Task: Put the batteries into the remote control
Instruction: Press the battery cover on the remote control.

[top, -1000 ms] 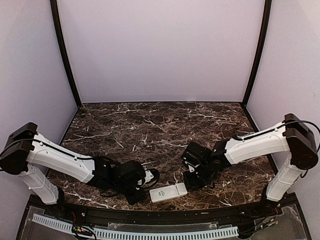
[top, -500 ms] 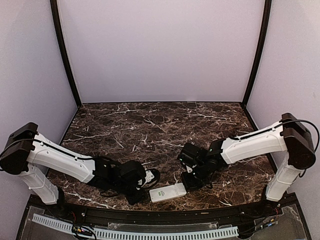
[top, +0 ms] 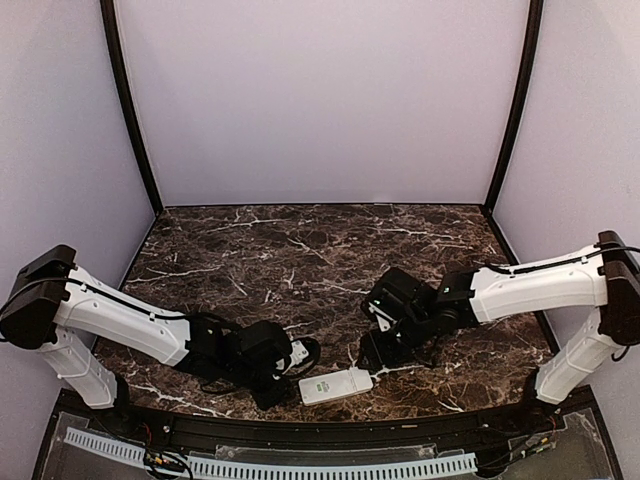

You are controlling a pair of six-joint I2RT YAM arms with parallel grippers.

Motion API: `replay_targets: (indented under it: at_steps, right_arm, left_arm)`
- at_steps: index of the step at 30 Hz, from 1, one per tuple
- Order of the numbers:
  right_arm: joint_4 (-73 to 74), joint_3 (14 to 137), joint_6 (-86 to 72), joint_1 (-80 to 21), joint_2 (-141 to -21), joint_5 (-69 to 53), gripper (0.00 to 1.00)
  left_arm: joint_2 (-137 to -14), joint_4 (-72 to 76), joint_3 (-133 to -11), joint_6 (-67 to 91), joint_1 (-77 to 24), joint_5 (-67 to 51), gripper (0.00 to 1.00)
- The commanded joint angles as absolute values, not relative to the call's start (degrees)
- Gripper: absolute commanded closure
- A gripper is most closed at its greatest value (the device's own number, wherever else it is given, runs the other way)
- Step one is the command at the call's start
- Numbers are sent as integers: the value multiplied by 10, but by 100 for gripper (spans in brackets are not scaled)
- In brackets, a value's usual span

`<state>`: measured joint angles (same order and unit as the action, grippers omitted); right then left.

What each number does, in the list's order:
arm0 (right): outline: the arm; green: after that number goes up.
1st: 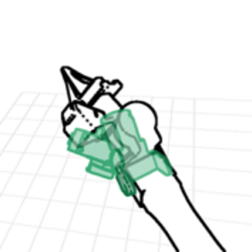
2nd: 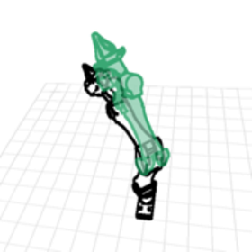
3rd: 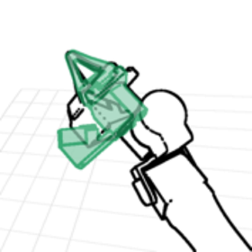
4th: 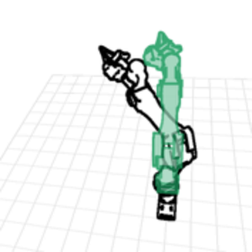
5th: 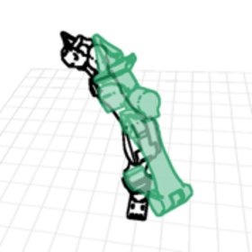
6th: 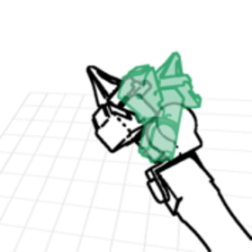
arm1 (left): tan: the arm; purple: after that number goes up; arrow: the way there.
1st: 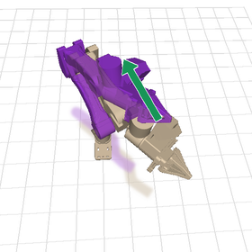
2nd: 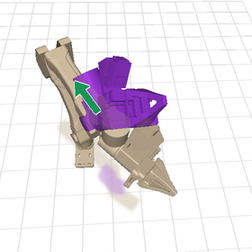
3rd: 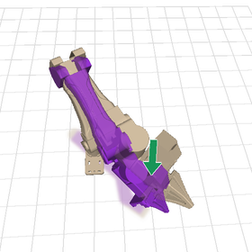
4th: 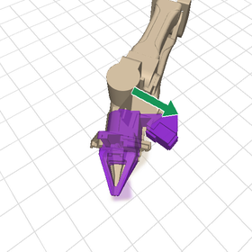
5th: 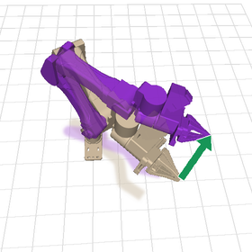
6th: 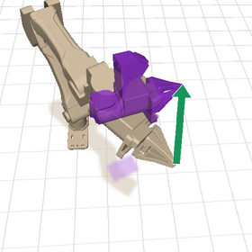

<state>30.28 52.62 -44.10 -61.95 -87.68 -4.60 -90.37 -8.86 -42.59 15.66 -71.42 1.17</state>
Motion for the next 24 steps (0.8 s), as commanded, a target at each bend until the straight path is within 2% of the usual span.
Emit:
replay_targets:
  at_steps: [1, 5, 24]
  right_arm:
    - [237, 510, -421, -609, -881, -64, 42]
    - [232, 514, -409, -608, -909, -79, 41]
    - [257, 511, -417, -630, -968, -55, 50]
  left_arm:
    - [-901, -103, -420, 153, -715, 9, 69]
    - [-899, -104, -421, 150, -715, 9, 69]
    - [-903, -105, -425, 142, -715, 8, 68]
